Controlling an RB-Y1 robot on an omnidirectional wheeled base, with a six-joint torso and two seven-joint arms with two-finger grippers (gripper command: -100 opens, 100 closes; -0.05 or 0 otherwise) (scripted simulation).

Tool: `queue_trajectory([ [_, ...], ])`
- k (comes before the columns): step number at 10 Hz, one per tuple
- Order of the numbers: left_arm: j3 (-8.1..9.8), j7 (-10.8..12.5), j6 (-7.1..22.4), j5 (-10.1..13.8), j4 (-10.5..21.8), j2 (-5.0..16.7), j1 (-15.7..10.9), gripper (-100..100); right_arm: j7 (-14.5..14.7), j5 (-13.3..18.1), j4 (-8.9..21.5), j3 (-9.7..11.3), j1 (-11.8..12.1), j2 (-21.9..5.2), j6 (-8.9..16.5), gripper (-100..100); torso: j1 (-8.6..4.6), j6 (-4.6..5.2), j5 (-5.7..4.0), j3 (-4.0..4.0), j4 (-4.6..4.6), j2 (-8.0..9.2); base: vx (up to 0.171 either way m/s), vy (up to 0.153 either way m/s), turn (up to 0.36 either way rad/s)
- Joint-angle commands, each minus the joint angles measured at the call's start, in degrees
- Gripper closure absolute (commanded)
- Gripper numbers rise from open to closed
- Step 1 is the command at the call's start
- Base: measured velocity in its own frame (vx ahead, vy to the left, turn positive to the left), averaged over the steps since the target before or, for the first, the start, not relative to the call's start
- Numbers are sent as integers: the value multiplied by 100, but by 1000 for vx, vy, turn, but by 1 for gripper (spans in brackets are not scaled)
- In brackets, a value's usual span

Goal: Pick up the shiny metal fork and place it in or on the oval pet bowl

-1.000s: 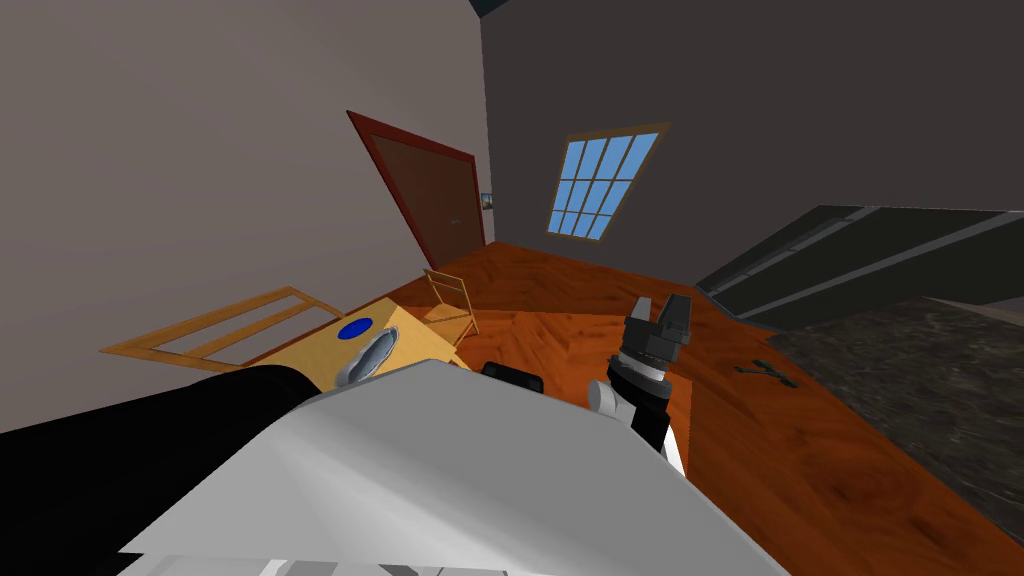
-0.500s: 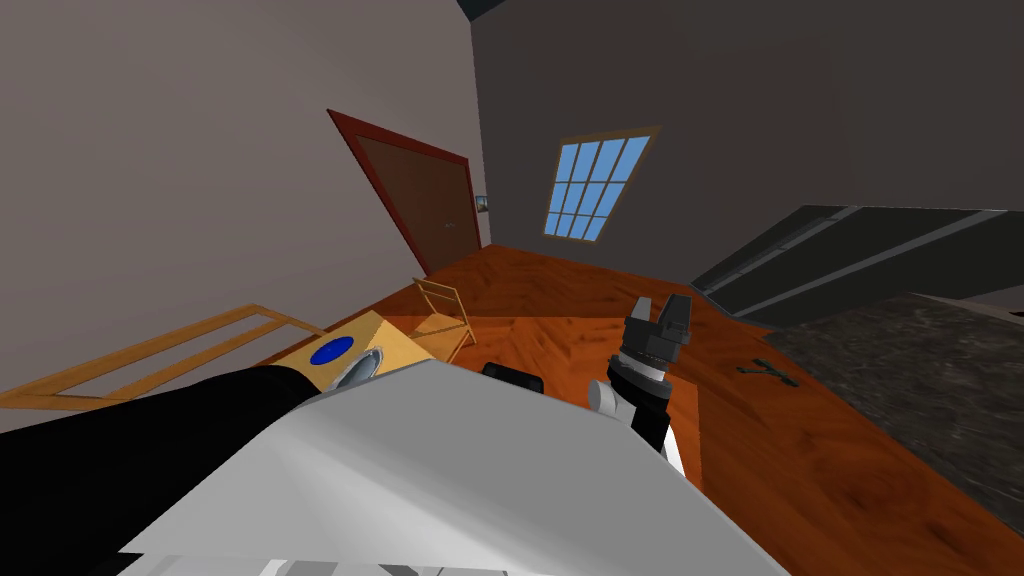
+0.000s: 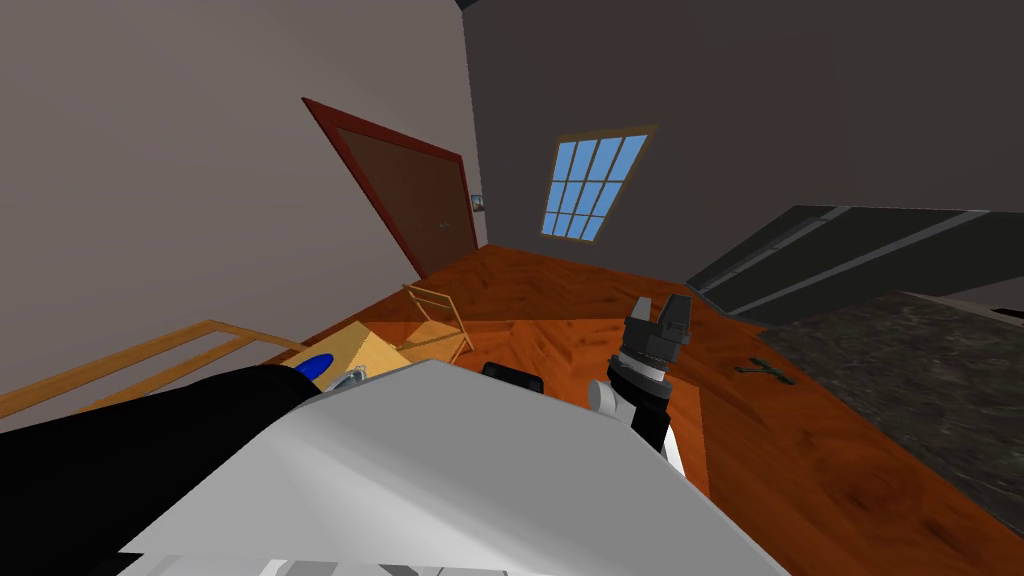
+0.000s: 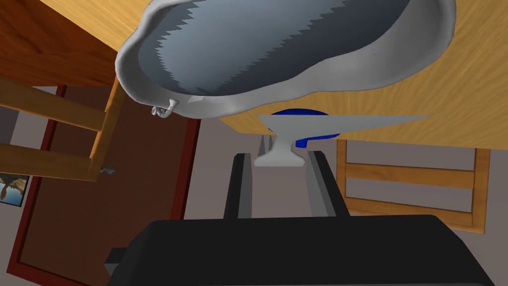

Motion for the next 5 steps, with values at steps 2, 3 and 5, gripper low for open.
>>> queue_trajectory([
  [2, 40, 110, 286, -308, 203, 144, -139, 100, 0, 0, 0, 0, 0, 0, 0, 0, 15, 1, 1, -3, -2, -4, 148, 103, -68],
  [3, 49, 162, 411, -424, 255, 196, -185, 100, 0, 0, 0, 0, 0, 0, 0, 0, 18, 0, 5, -7, -4, -10, 144, 82, -72],
  [5, 48, 196, 448, -445, 195, 209, -155, 100, 0, 0, 0, 0, 0, 0, 0, 0, 2, -3, 1, -9, -7, -10, 100, 44, -40],
])
